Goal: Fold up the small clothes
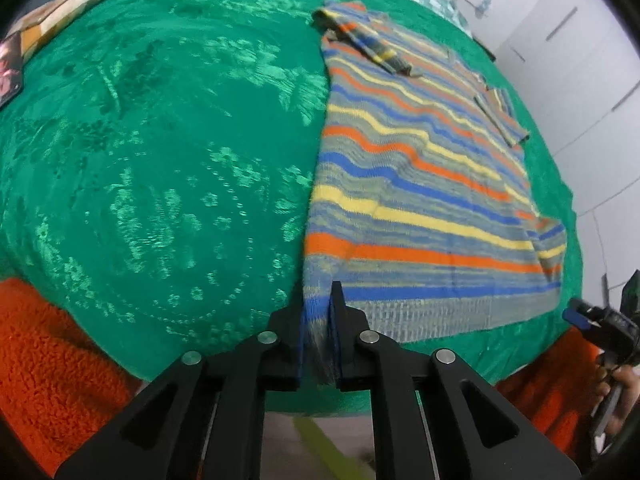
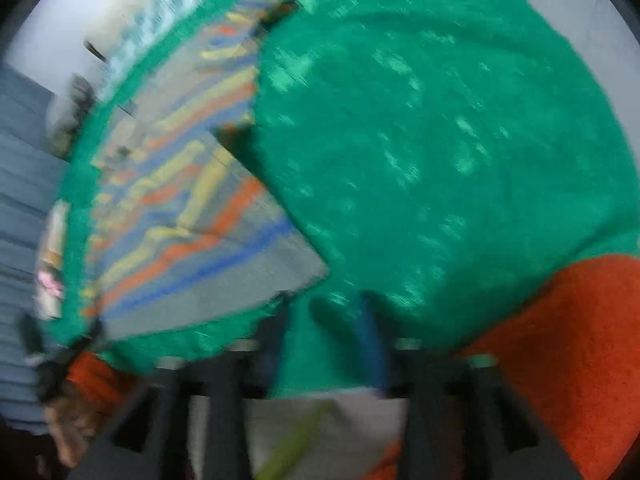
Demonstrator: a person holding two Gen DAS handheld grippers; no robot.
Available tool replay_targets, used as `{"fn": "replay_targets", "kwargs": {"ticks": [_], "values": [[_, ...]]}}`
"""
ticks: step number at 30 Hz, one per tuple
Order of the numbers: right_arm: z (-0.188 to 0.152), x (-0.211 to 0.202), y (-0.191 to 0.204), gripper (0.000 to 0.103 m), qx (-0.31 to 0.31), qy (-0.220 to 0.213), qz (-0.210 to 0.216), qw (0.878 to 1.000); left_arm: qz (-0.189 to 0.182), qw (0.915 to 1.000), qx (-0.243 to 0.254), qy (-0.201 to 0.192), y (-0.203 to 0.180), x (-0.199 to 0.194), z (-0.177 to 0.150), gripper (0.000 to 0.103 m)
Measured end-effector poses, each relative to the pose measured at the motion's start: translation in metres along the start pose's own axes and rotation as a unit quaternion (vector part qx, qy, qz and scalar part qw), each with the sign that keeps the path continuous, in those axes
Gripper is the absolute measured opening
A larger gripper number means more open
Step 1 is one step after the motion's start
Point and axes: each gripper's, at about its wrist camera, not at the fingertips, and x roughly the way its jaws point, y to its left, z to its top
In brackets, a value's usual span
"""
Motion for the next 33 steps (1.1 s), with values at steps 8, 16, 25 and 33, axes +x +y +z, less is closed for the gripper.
{"fn": "replay_targets", "kwargs": {"ticks": [8,16,25,33], "values": [[0.026,0.050,0.030,0.023,-0.131,0.019,0.043,0.990,-0.008,0.9989,0.043,0.018,-0.017,0.016,0.006,0.004],[0.017,0.014,0.043,0.005,-0.089,0.063,0.056,0.992,-0.012,0.9993,0.011,0.032,0.004,-0.004,-0.005,0.003],[-0.001,0.071,0.034,0.004,-0.049,0.118,-0.003,0.992,0.072,0.9936,0.061,0.062,-0.013,0.022,-0.005,0.009],[0.030,0.009,0.043,0.044,-0.163,0.092,-0.083,0.979,0.171,0.9848,0.030,0.000,0.000,-0.034,0.002,0.075]]}}
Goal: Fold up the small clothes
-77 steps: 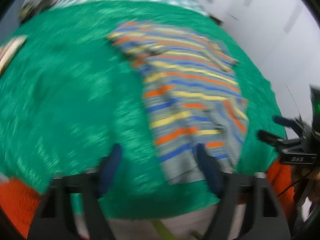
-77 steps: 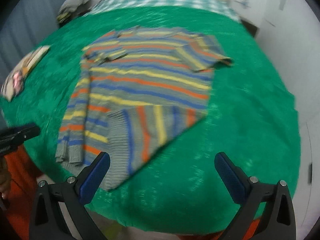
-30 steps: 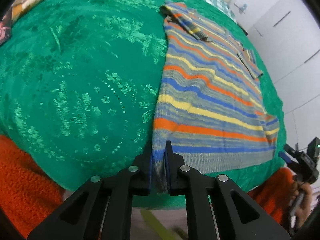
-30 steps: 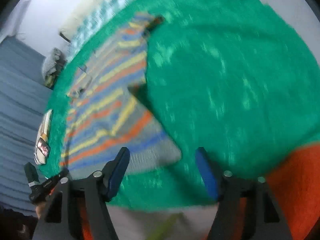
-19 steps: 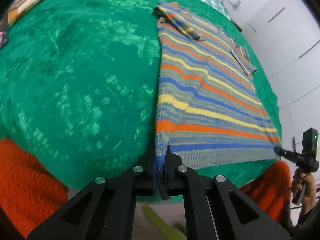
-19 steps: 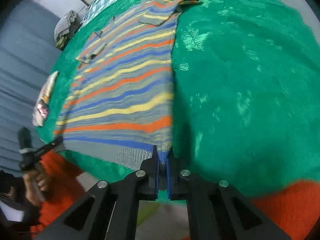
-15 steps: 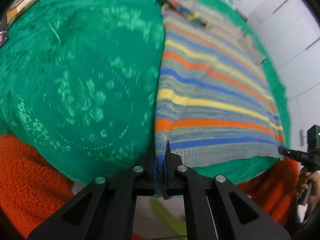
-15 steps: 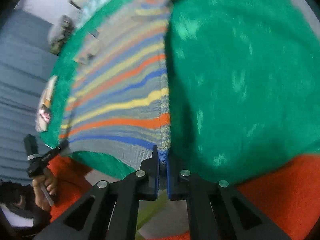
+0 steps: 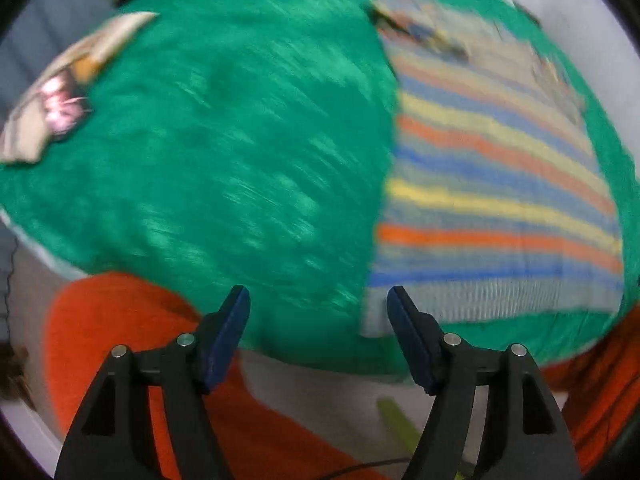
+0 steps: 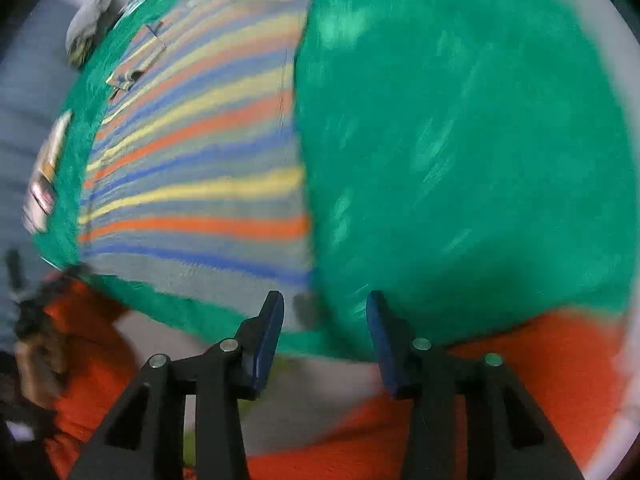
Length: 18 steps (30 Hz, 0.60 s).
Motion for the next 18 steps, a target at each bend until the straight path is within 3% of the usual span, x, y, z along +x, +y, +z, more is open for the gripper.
{"fn": "replay_targets", "kwargs": {"ticks": [2,4,7,10,14,15,17,18], "values": [[0.024,-0.027,0.004,0.049,-0.053,-0.046,-0.060,0.996,0.008,0.9980,-0.047,-0.041,0.019,-0.018,0.012,0.083],[0.063,-0.051,0.017,0.062,-0.114,-0.111,-0.098,0.982,0.005,0.9928,-0.086,-0.083,0.032,-0.029,0.021,0.086],[0.125,-0.050,0.049,0.063,-0.194,-0.175,-0.072,0.963,-0.004,0.9856,-0.123,-0.116,0.036,-0.031,0.034,0.087],[0.190,-0.002,0.094,0.062,-0.264,-0.179,-0.029,0.947,-0.001,0.9850,-0.129,-0.115,0.024,-0.022,0.031,0.087],[0.245,0.070,0.115,0.062,-0.283,-0.158,-0.050,0.945,0.011,0.9881,-0.123,-0.092,0.025,-0.007,0.015,0.087],[0.258,0.089,0.114,0.059,-0.276,-0.149,-0.059,0.948,0.017,0.9891,-0.119,-0.086,0.028,-0.005,0.012,0.087],[0.277,0.108,0.103,0.029,-0.238,-0.129,-0.047,0.962,0.033,0.9901,-0.120,-0.065,0.036,0.004,0.007,0.087],[0.286,0.100,0.089,0.004,-0.205,-0.144,-0.036,0.967,0.030,0.9894,-0.128,-0.062,0.038,0.005,0.005,0.087]]}}
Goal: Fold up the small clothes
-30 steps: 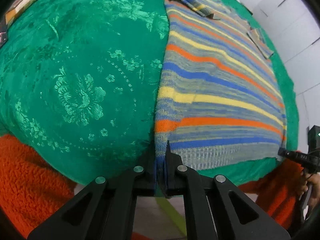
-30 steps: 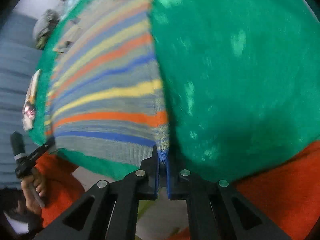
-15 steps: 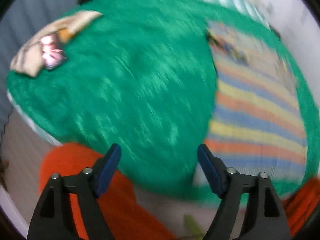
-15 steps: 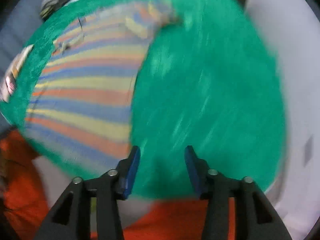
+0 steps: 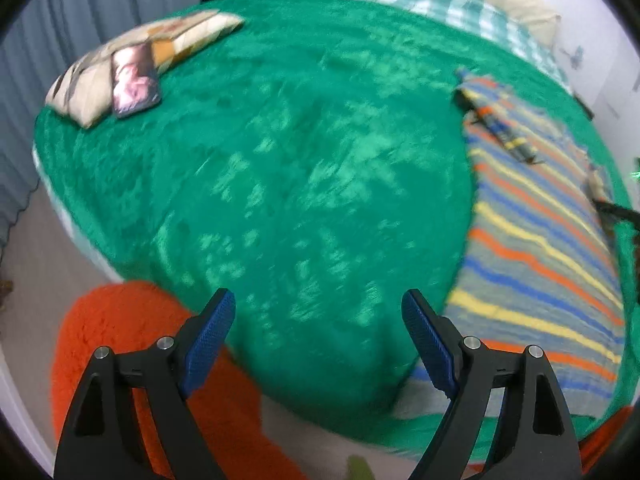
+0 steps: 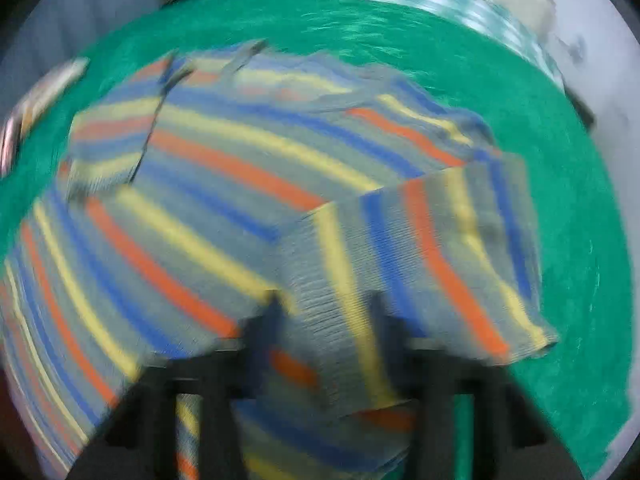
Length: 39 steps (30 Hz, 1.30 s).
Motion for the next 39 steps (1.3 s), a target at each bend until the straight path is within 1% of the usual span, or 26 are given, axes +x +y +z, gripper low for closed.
{"fn": "replay_targets", "kwargs": {"ticks": [1,2,4,5,6,7,9,11,13,15,18,20,21,22,23,24,25,29,30,31,32,33,35,36,37,39], "values": [[0.001,-0.008,-0.015,0.004,0.024,-0.011,-0.003,1.000,-0.010,0.9999,-0.013,0.002,0.005,0.001,0.001,0.087],[0.001,-0.024,-0.042,0.004,0.067,-0.036,0.002,0.997,-0.019,0.9995,-0.024,0.001,0.007,0.002,0.002,0.087],[-0.005,-0.054,-0.090,0.004,0.138,-0.070,-0.004,0.988,-0.022,0.9993,-0.031,0.004,0.008,0.005,0.004,0.087],[-0.015,-0.074,-0.127,0.004,0.194,-0.090,-0.009,0.977,-0.023,0.9992,-0.031,0.008,0.006,0.008,0.003,0.087],[-0.022,-0.086,-0.150,0.004,0.231,-0.100,-0.015,0.968,-0.026,0.9991,-0.031,0.011,0.005,0.009,0.002,0.087],[-0.037,-0.100,-0.185,0.004,0.284,-0.109,-0.026,0.952,-0.028,0.9990,-0.030,0.015,0.003,0.011,0.002,0.087],[-0.068,-0.114,-0.235,0.004,0.365,-0.111,-0.041,0.923,-0.030,0.9991,-0.024,0.020,-0.003,0.014,0.000,0.087],[-0.096,-0.112,-0.263,0.004,0.407,-0.094,-0.047,0.908,-0.027,0.9994,-0.011,0.020,-0.010,0.013,-0.001,0.087],[-0.118,-0.103,-0.276,0.004,0.438,-0.081,-0.018,0.895,-0.023,0.9996,0.001,0.015,-0.015,0.012,-0.002,0.087],[-0.132,-0.092,-0.276,0.004,0.455,-0.077,-0.003,0.887,-0.019,0.9997,0.006,0.014,-0.016,0.012,-0.003,0.087],[-0.138,-0.085,-0.272,0.004,0.462,-0.076,-0.019,0.884,-0.014,0.9997,0.003,0.018,-0.013,0.013,-0.004,0.087],[-0.145,-0.096,-0.275,0.003,0.459,-0.084,-0.044,0.884,-0.012,0.9998,-0.003,0.016,-0.010,0.012,-0.005,0.086],[-0.143,-0.102,-0.273,0.003,0.445,-0.087,-0.067,0.889,-0.011,0.9998,-0.005,0.015,-0.009,0.012,-0.004,0.086],[-0.148,-0.106,-0.273,0.003,0.428,-0.078,-0.104,0.894,-0.010,0.9998,-0.006,0.016,-0.009,0.013,-0.004,0.086],[-0.156,-0.100,-0.278,0.003,0.418,-0.050,-0.129,0.898,-0.008,0.9998,-0.004,0.018,-0.009,0.014,-0.004,0.086],[-0.162,-0.086,-0.282,0.003,0.423,-0.022,-0.120,0.898,-0.007,0.9998,-0.001,0.019,-0.010,0.015,-0.003,0.086],[-0.165,-0.082,-0.283,0.003,0.426,-0.018,-0.116,0.897,-0.005,0.9998,0.003,0.019,-0.012,0.015,-0.003,0.086],[-0.161,-0.083,-0.279,0.004,0.403,-0.019,-0.131,0.906,0.003,0.9995,0.025,0.017,-0.018,0.005,0.002,0.084],[-0.162,-0.085,-0.280,0.014,0.403,-0.023,-0.122,0.907,0.003,0.9994,0.034,0.011,-0.021,-0.003,0.006,0.084],[-0.167,-0.089,-0.281,0.034,0.407,-0.030,-0.108,0.907,0.001,0.9992,0.041,0.003,-0.024,-0.010,0.010,0.084],[-0.174,-0.095,-0.282,0.050,0.413,-0.035,-0.099,0.905,-0.006,0.9981,0.057,-0.024,-0.030,-0.028,0.021,0.084],[-0.181,-0.106,-0.282,0.075,0.419,-0.046,-0.098,0.902,-0.016,0.9962,0.071,-0.048,-0.037,-0.042,0.030,0.084],[-0.194,-0.133,-0.273,0.078,0.409,-0.077,-0.130,0.900,-0.039,0.9896,0.105,-0.090,-0.058,-0.064,0.053,0.088],[-0.201,-0.148,-0.263,0.078,0.391,-0.087,-0.158,0.903,-0.060,0.9837,0.131,-0.108,-0.076,-0.072,0.068,0.089],[-0.209,-0.161,-0.252,0.078,0.375,-0.096,-0.174,0.905,-0.082,0.9767,0.161,-0.115,-0.096,-0.074,0.080,0.090],[-0.215,-0.174,-0.230,0.078,0.358,-0.108,-0.171,0.912,-0.114,0.9613,0.230,-0.100,-0.137,-0.063,0.097,0.091]]}}
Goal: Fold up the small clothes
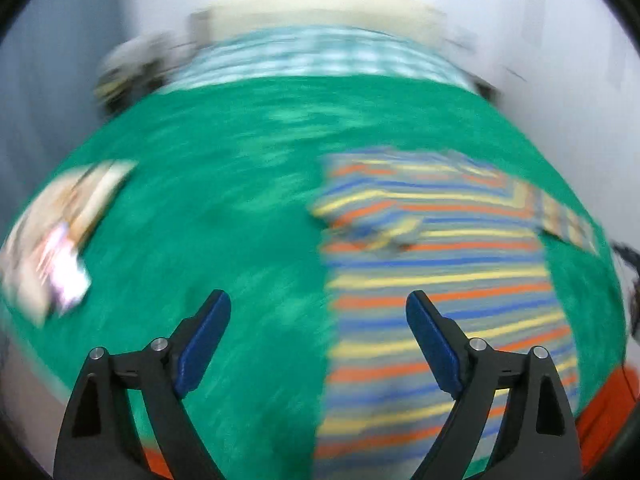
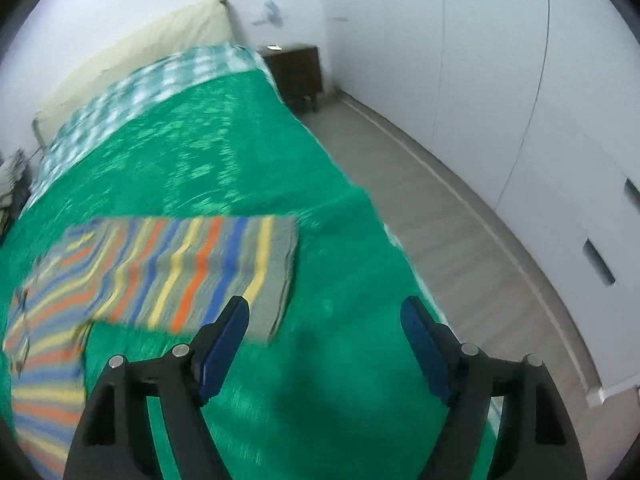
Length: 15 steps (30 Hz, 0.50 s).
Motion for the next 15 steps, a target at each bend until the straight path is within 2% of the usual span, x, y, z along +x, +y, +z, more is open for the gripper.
{"fn": "replay_targets", "kwargs": {"ticks": [1,2,5,6,9,10,11,12,13,15], "values": [[-0.009,-0.010,0.006,0.078,-0.007,0.000,0.015,1.000,-0.032,0.9980,0.050,0.021,-0.020,0.026,0.017,0.091],[-0.023,-0.020,0.017,0.078,-0.013,0.004,0.041,0.999,-0.044,0.9953,0.080,0.033,-0.033,0.046,0.025,0.090],[-0.055,-0.040,0.047,0.078,-0.027,0.018,0.110,0.993,-0.028,0.9845,0.153,0.081,-0.064,0.123,0.040,0.085],[-0.071,-0.048,0.063,0.078,-0.039,0.022,0.136,0.990,-0.016,0.9814,0.163,0.100,-0.069,0.151,0.043,0.083],[-0.108,-0.063,0.100,0.078,-0.078,0.028,0.174,0.981,0.000,0.9784,0.162,0.128,-0.071,0.200,0.046,0.076],[-0.117,-0.065,0.109,0.078,-0.090,0.027,0.179,0.979,-0.004,0.9790,0.154,0.134,-0.069,0.212,0.046,0.058],[-0.125,-0.066,0.118,0.078,-0.101,0.026,0.181,0.978,-0.018,0.9810,0.138,0.135,-0.064,0.216,0.047,0.022],[-0.135,-0.070,0.126,0.078,-0.116,0.022,0.182,0.976,-0.025,0.9841,0.113,0.135,-0.054,0.216,0.052,0.006],[-0.140,-0.071,0.132,0.078,-0.126,0.021,0.181,0.975,-0.029,0.9868,0.092,0.130,-0.043,0.210,0.057,0.005],[-0.149,-0.074,0.135,0.078,-0.143,0.020,0.177,0.974,-0.043,0.9959,0.004,0.080,-0.004,0.184,0.070,0.005]]}}
